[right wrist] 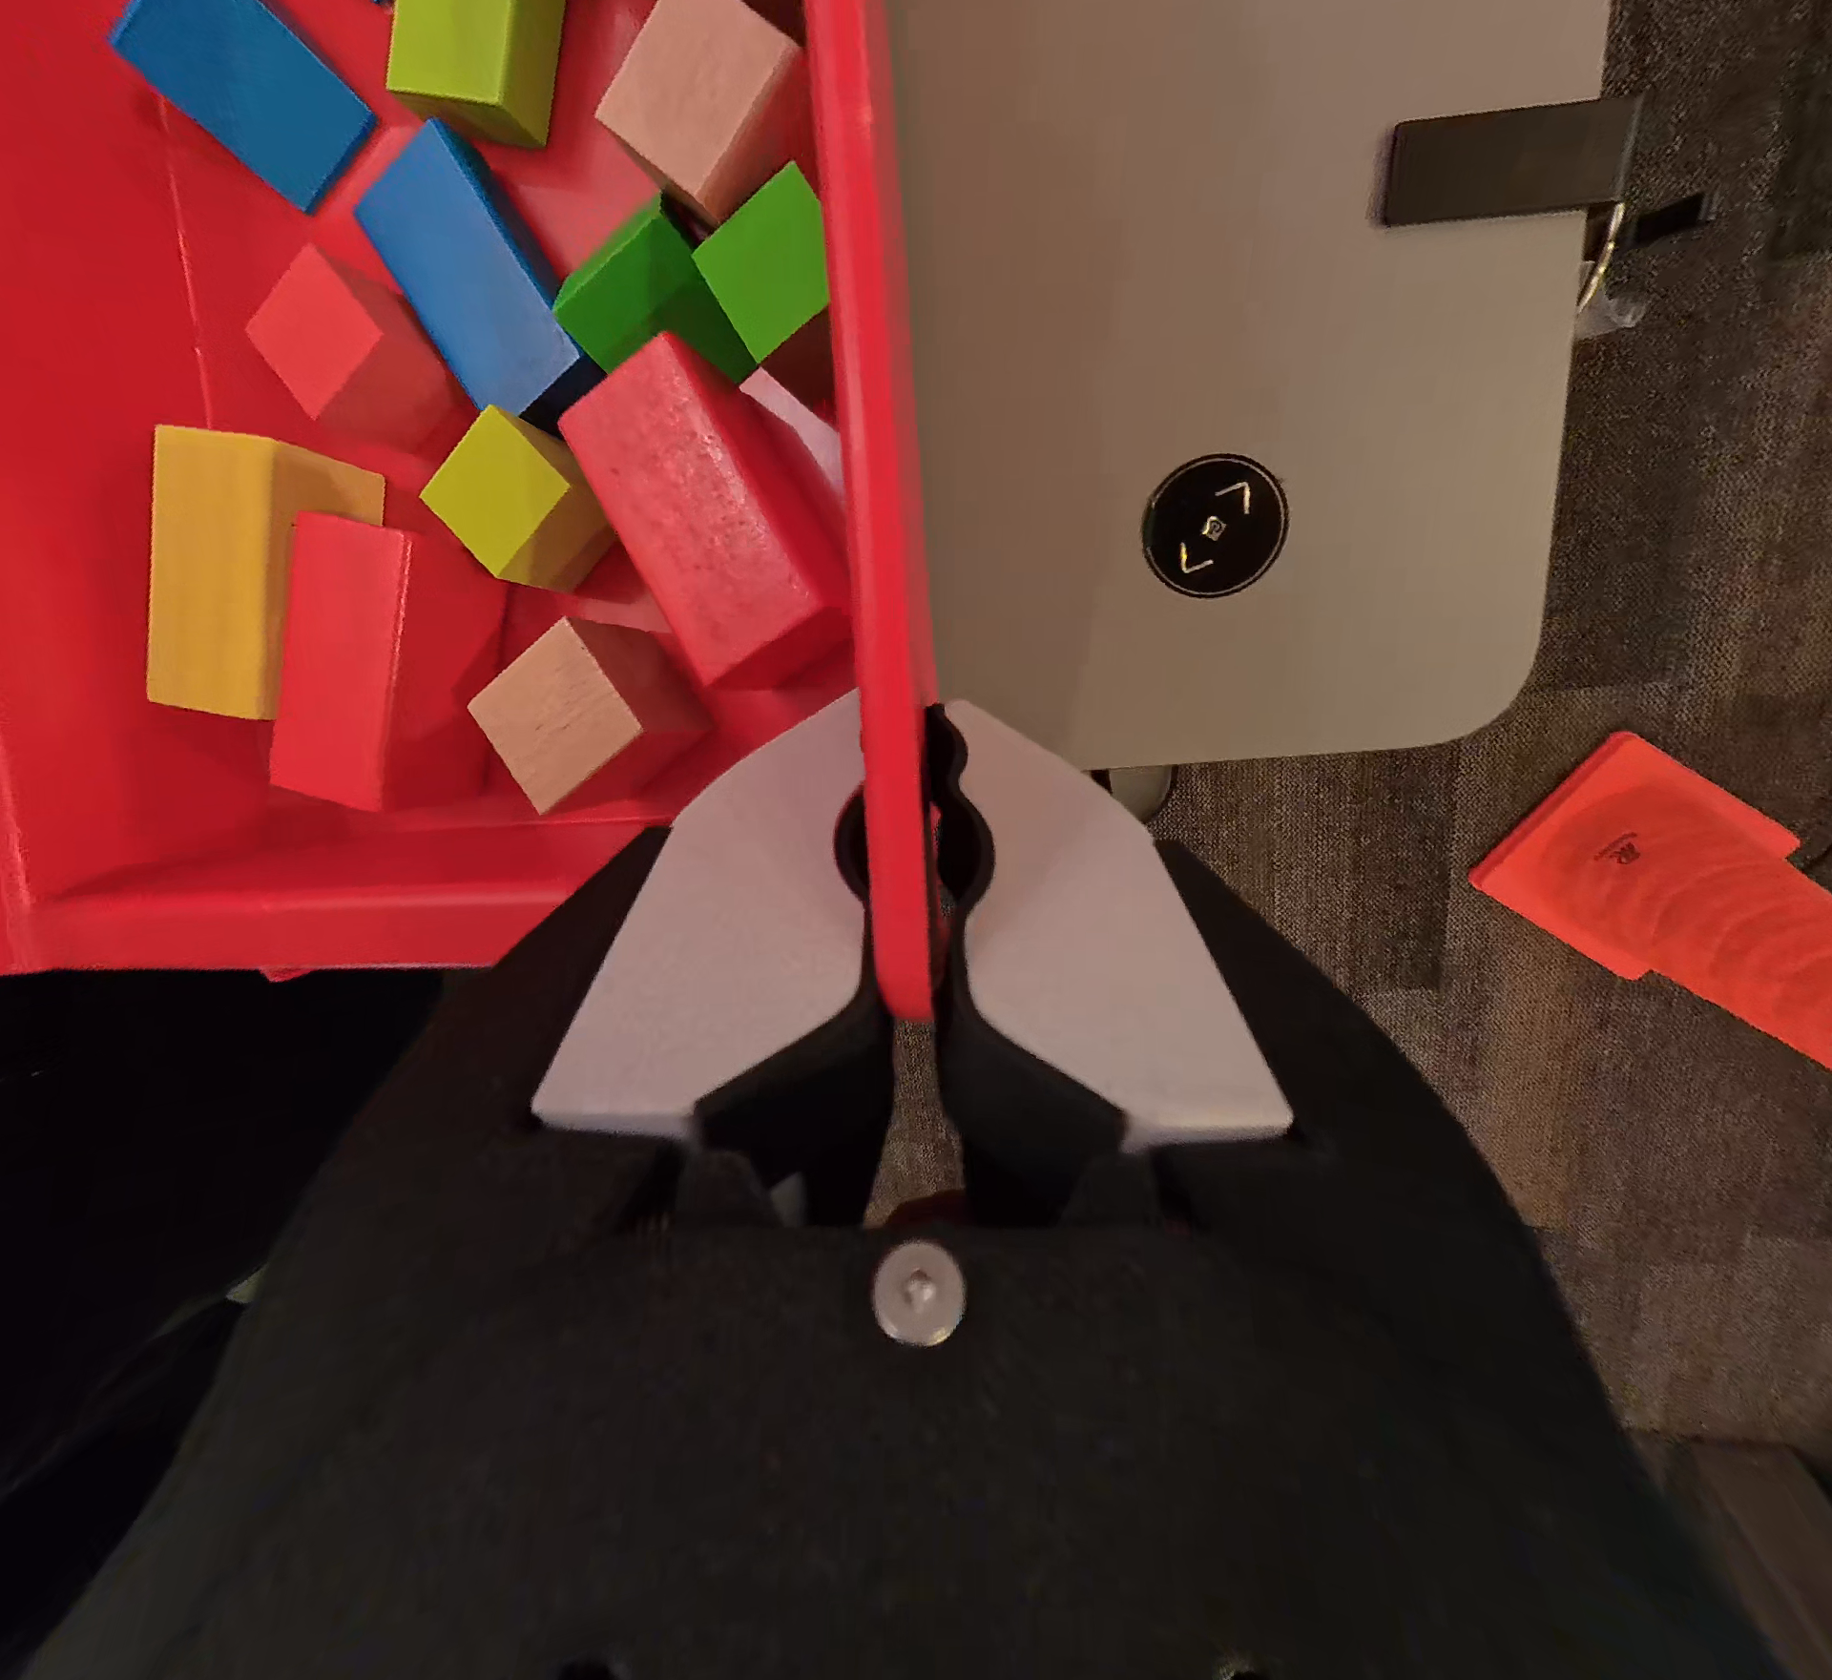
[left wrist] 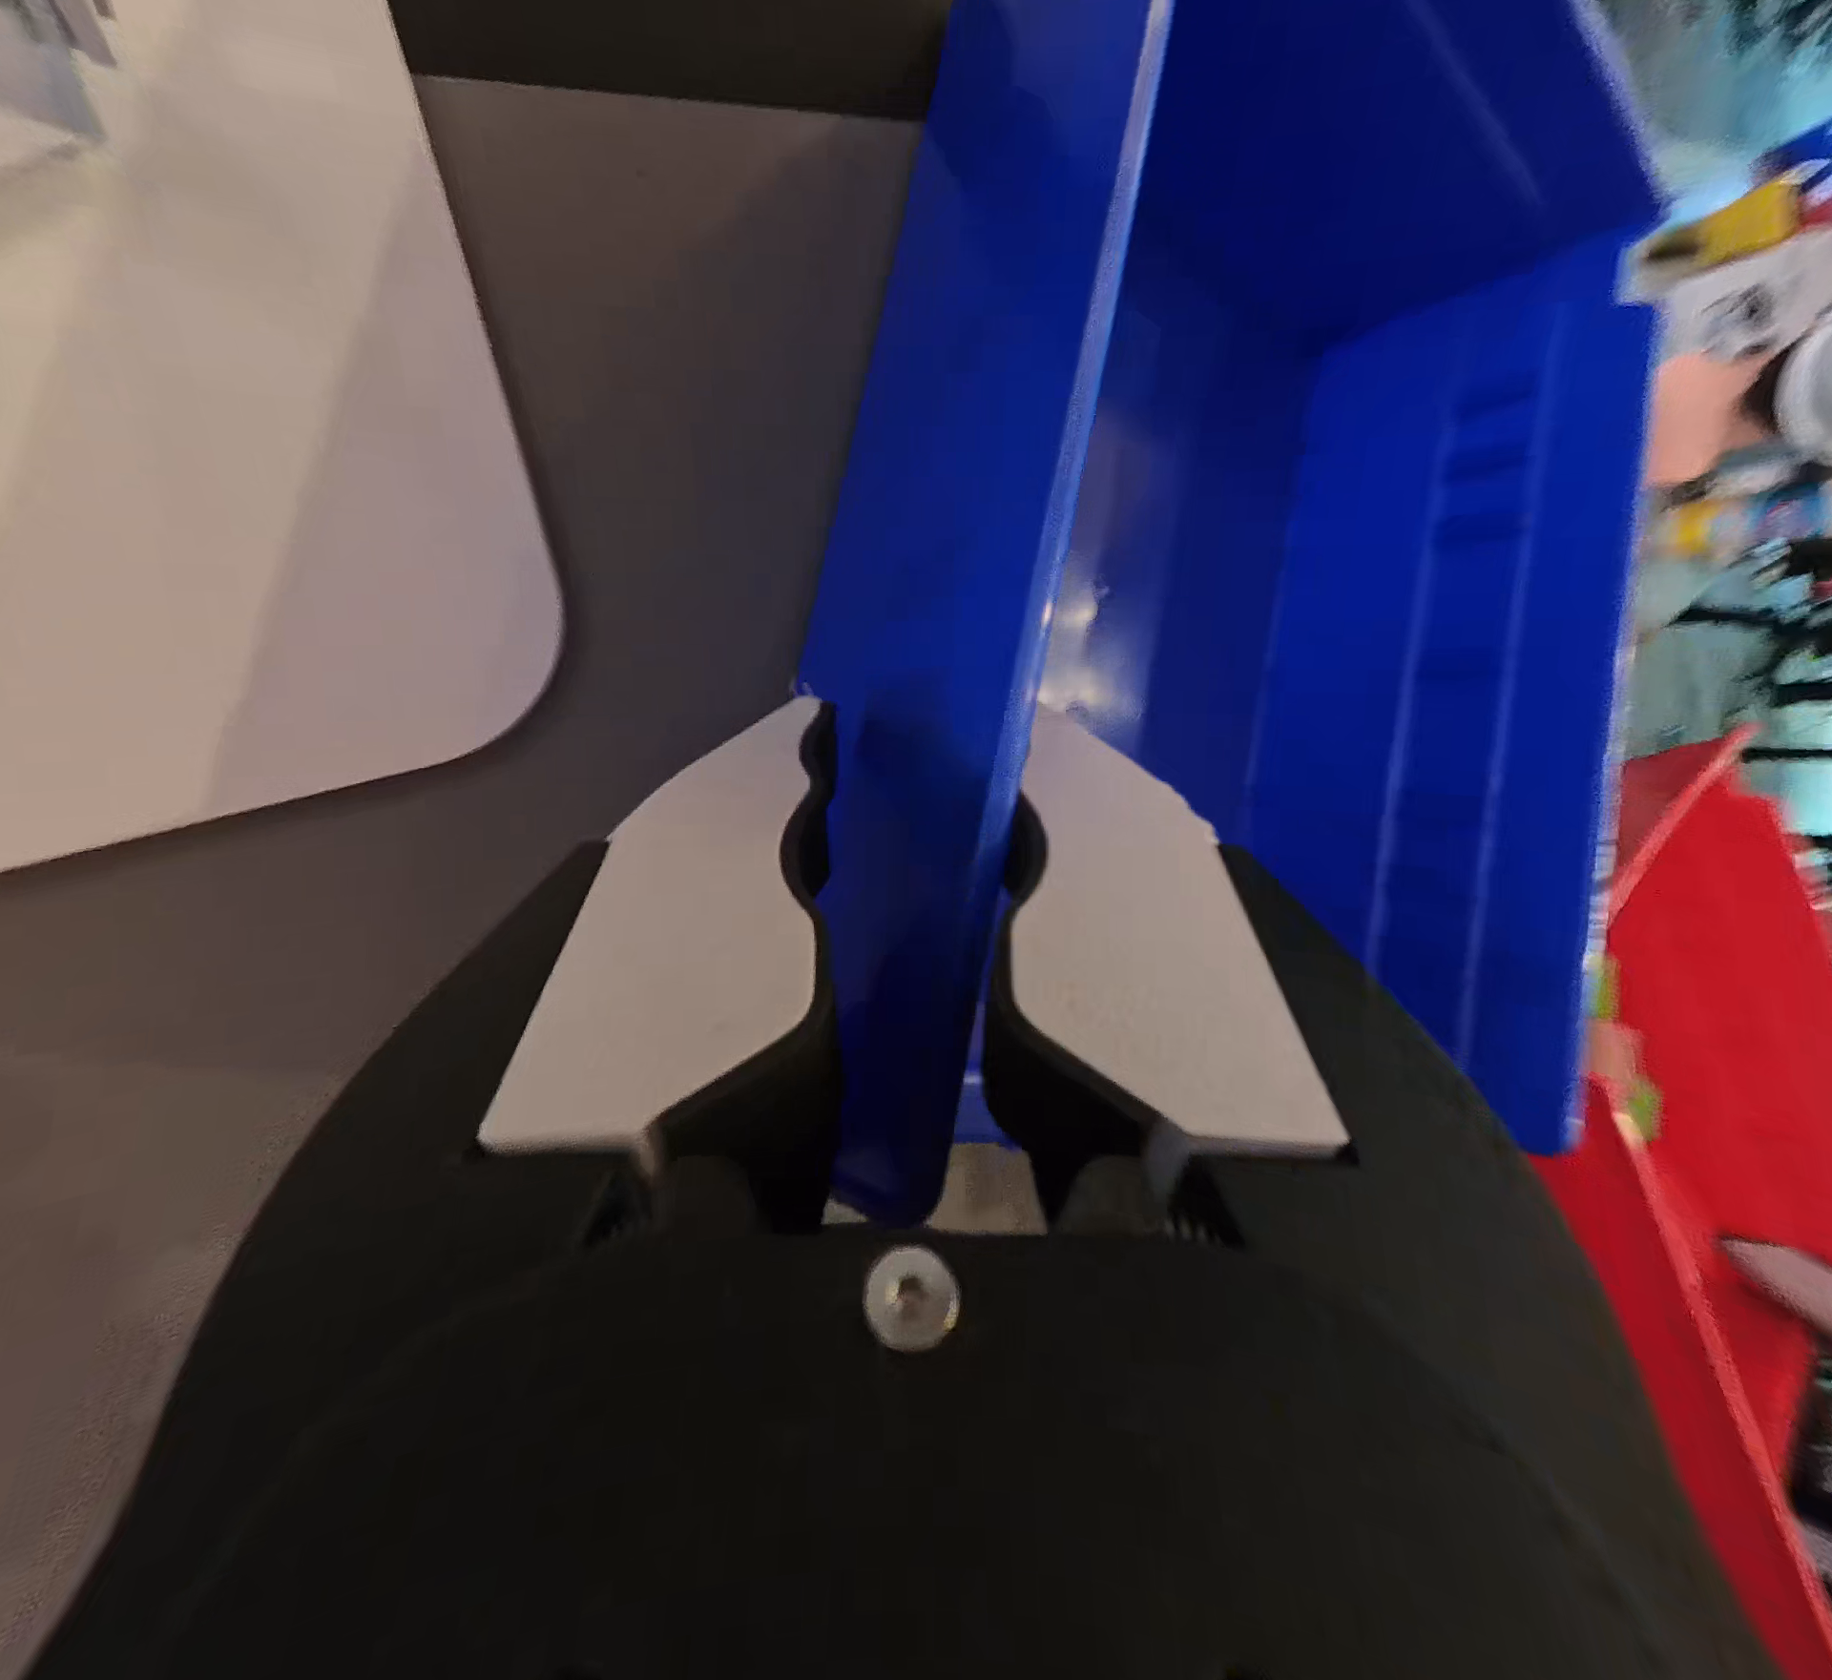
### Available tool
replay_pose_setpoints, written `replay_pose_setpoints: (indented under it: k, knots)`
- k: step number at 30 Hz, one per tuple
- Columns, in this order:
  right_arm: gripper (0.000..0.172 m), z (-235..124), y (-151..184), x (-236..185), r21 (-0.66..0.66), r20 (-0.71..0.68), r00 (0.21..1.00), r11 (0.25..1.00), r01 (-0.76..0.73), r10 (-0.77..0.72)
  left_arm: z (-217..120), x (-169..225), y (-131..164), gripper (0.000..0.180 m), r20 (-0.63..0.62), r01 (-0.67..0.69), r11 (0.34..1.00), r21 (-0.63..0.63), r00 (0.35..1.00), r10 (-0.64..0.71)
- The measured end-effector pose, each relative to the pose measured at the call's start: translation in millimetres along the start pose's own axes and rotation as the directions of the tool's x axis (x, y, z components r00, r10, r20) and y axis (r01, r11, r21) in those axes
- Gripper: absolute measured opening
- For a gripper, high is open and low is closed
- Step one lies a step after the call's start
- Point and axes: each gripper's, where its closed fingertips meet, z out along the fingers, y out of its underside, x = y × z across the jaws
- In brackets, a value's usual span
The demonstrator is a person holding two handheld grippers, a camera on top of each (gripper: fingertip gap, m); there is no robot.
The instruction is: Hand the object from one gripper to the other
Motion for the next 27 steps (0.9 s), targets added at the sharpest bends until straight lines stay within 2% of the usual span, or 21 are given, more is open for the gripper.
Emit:
replay_pose_setpoints:
  k: [3, 10, 18, 24, 27]
  knots:
    - [0.003, -3, 4, 2, 0.007, 0.000, 1.000, 1.000, -0.008, 0.008, 7, 13, 1, 0.031, -0.082, 0.084, 0.996, 0.021, 0.993, -0.082]
    - [0.002, -9, 14, -5, 0.007, -0.001, 1.000, 1.000, -0.005, 0.005, 26, 27, -15, 0.026, -0.095, 0.182, 0.977, 0.113, 0.981, -0.172]
    - [0.004, -14, 24, -13, 0.002, 0.002, 1.000, 1.000, 0.001, -0.001, 46, 52, -33, 0.042, -0.228, 0.292, 0.936, 0.196, 0.942, -0.246]
    - [0.003, -14, 35, -13, 0.001, -0.009, 1.000, 1.000, -0.013, 0.013, 55, 70, -34, 0.052, -0.335, 0.390, 0.906, 0.167, 0.886, -0.320]
    - [0.003, -13, 40, -15, 0.004, -0.010, 1.000, 1.000, -0.020, 0.020, 59, 88, -25, 0.056, -0.398, 0.410, 0.906, 0.108, 0.852, -0.339]
